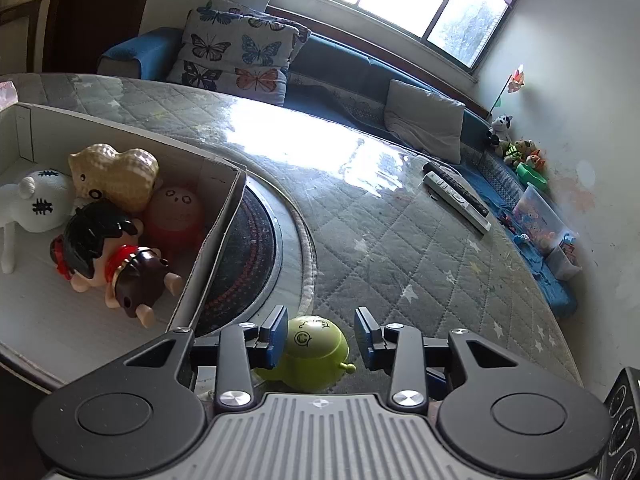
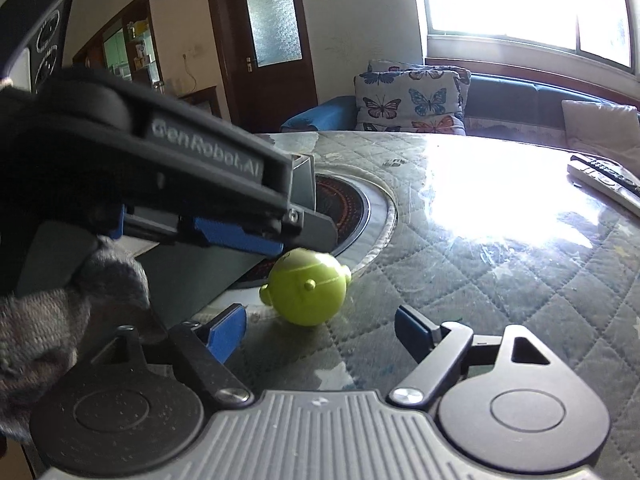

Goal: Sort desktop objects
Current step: 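Grasp the green alien toy with the left gripper and lift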

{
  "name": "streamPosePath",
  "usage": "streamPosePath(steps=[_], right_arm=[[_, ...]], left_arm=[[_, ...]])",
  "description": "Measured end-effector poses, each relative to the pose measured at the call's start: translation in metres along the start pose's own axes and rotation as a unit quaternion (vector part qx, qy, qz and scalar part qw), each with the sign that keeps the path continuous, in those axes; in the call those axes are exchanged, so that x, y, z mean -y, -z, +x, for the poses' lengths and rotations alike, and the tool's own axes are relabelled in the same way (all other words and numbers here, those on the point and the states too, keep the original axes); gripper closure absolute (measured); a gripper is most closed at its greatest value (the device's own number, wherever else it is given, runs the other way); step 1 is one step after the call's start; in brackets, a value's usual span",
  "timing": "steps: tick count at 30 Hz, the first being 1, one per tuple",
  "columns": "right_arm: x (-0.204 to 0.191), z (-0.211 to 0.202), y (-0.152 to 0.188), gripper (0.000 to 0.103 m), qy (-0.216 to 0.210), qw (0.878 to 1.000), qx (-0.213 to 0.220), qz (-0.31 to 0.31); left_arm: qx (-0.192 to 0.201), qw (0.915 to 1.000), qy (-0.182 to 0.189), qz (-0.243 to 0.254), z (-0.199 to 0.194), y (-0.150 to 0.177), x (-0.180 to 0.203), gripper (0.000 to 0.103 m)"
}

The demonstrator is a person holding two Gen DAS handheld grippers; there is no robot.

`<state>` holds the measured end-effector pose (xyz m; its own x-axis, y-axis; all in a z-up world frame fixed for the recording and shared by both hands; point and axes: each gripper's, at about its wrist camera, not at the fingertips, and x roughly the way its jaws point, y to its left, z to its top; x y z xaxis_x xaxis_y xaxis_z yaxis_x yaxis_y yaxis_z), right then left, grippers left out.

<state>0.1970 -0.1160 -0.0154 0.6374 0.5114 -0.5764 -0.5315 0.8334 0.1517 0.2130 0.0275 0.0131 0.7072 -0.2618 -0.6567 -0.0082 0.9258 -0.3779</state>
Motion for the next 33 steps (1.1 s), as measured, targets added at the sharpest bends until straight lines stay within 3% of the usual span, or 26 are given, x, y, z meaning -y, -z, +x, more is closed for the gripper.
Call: streamPosePath(steps=[11,17,26,33], right_arm=[[0.009,0.015,-0.006,0.047,-0.024,0.999,-0.007,0.021],[0.011,0.008,-0.003,0.054,-0.026,0.999,-0.006,0.027],[0.017,-0.02,0.01,0.055,-0.018,1.0,-0.009,0.016],[0.012,-0.022,0.01,0.055,-0.013,1.0,-0.007,0.005]], left_arm=[[-0.013,0.9999,-0.005,0.003,0.009,-0.002,0.005,0.064],[-0.024,0.9997,0.001,-0.002,0.007,0.0,0.005,0.064],[-0.05,0.9975,0.047,-0.017,0.0,0.012,0.008,0.064],[-0.058,0.9969,0.045,-0.029,0.006,0.013,0.005,0.061]])
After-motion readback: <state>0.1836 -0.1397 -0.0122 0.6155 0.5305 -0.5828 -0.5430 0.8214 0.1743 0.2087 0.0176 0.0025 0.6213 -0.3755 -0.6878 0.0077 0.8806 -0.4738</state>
